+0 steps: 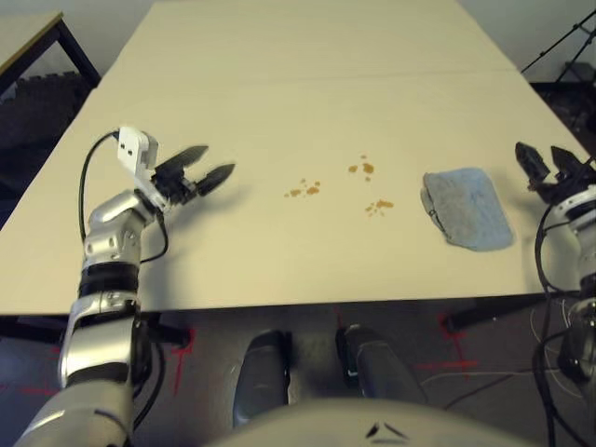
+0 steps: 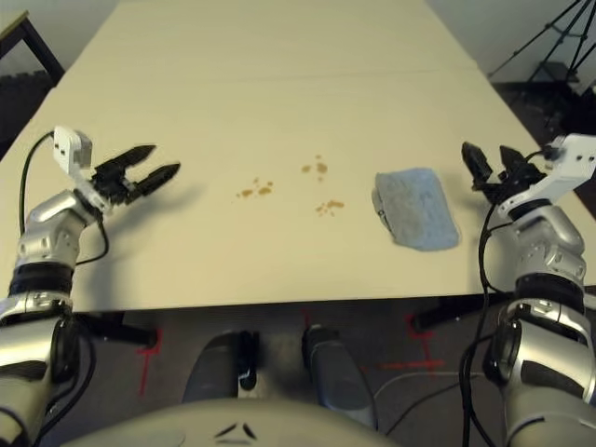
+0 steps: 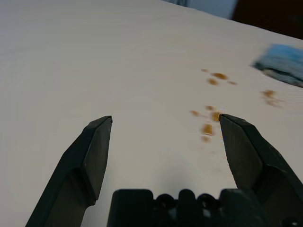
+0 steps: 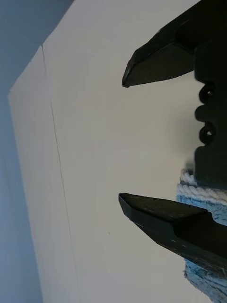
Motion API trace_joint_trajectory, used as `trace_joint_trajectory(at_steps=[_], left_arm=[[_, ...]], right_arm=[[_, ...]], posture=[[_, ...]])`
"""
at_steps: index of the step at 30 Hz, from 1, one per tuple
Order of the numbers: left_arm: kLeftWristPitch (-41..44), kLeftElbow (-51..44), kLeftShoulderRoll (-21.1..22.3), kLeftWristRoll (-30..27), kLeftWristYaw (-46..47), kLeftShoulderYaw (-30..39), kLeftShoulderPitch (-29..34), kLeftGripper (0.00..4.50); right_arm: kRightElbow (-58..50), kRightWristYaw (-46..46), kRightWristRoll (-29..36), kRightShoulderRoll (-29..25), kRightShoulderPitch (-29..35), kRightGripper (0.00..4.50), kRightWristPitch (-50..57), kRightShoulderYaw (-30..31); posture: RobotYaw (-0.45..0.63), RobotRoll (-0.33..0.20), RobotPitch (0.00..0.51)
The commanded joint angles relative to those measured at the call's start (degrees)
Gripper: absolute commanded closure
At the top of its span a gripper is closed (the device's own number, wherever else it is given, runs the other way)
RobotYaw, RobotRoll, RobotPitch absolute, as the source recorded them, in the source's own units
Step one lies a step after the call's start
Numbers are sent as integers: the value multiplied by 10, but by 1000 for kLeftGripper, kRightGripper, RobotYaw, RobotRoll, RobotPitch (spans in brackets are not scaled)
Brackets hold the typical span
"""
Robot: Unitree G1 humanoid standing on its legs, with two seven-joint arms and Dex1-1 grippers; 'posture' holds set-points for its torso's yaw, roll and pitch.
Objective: Wipe the water off the table with a rag.
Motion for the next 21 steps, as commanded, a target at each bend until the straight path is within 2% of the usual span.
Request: trace_joint_trajectory(at_steps=[1,7,15,18,21], left_arm=[[13,-29,14,5,-40,-28,19,0],[-7,-27,10,15,-50,-39,14,0],[-26,-16,8,24,-56,-48,3,0],[-36,-11,6,30,-56,-53,1,0],[-39,-8,3,30,-54,-56,0,0]], right_arm=[[6,2,2,-5,7,41,8,-1],[-9,35,23,-37,14,41,78,-7],[-62,131,51,-121,56,41,274,13],[-74,165,43,-143,67,41,326,35],[-88,182,35,-144,75,41,352,60]], posture=[[-150,0,139],[-160,0,139],[-179,0,138],[-185,0,137],[-186,0,136]])
